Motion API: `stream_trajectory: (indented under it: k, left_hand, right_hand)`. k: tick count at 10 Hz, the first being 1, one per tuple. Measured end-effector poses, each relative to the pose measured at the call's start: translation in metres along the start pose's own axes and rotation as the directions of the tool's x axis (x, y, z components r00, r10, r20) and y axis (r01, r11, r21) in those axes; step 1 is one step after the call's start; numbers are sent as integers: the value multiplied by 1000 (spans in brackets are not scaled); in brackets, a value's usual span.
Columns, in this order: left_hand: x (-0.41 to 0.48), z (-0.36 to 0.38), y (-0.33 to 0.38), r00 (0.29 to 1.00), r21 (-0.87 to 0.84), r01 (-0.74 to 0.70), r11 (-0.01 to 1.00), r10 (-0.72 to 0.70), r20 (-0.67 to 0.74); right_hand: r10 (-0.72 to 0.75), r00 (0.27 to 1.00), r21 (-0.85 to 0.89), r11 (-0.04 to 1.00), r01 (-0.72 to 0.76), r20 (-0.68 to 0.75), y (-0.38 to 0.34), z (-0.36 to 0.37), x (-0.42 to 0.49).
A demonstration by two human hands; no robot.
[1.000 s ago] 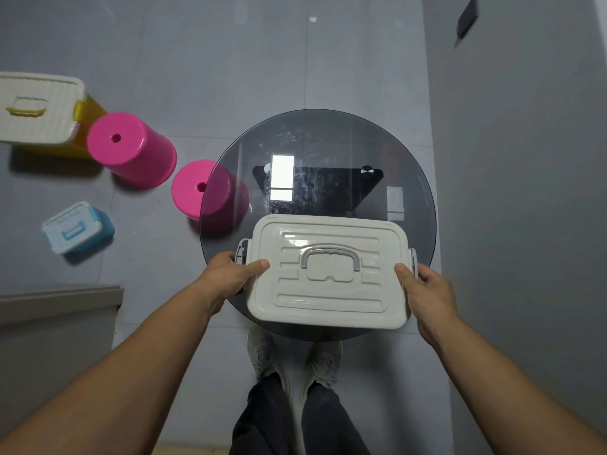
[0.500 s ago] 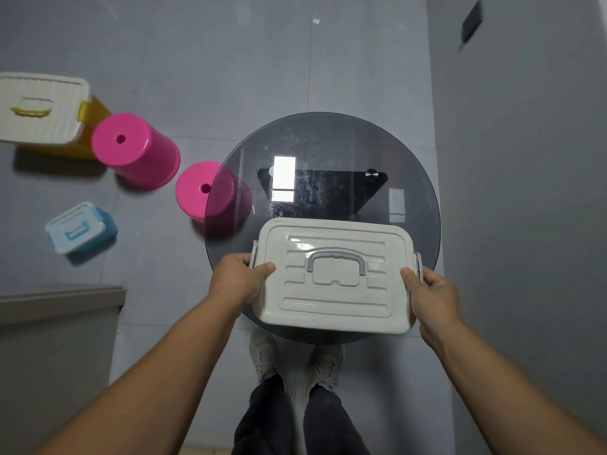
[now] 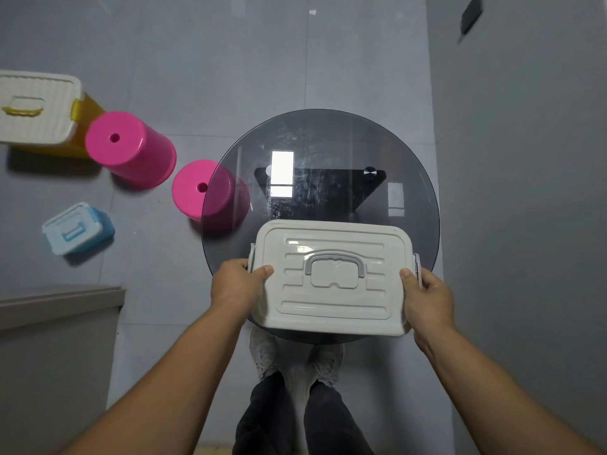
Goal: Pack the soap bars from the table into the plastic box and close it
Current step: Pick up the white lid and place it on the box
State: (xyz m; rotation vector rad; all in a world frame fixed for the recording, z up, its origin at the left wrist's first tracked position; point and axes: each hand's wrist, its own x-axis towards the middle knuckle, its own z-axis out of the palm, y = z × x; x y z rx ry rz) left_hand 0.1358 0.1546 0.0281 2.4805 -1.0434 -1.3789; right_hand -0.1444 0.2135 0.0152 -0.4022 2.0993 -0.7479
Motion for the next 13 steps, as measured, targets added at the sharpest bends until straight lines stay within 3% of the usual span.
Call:
stream_trajectory:
  k: [8, 11, 13]
  left_hand:
    - [-6, 8, 6, 999, -4, 41, 999, -41, -24]
    - [0, -3, 12, 992, -43, 25, 999, -19, 123]
    - [-5, -19, 11, 988, -60, 2, 998, 7, 153]
  right_hand:
    - [-8, 988, -18, 1000, 5, -151, 2, 21, -11]
    - [-46, 999, -112, 993, 44, -15, -6, 10, -7]
    - [-19, 1000, -186, 982, 15, -19, -24, -2, -8]
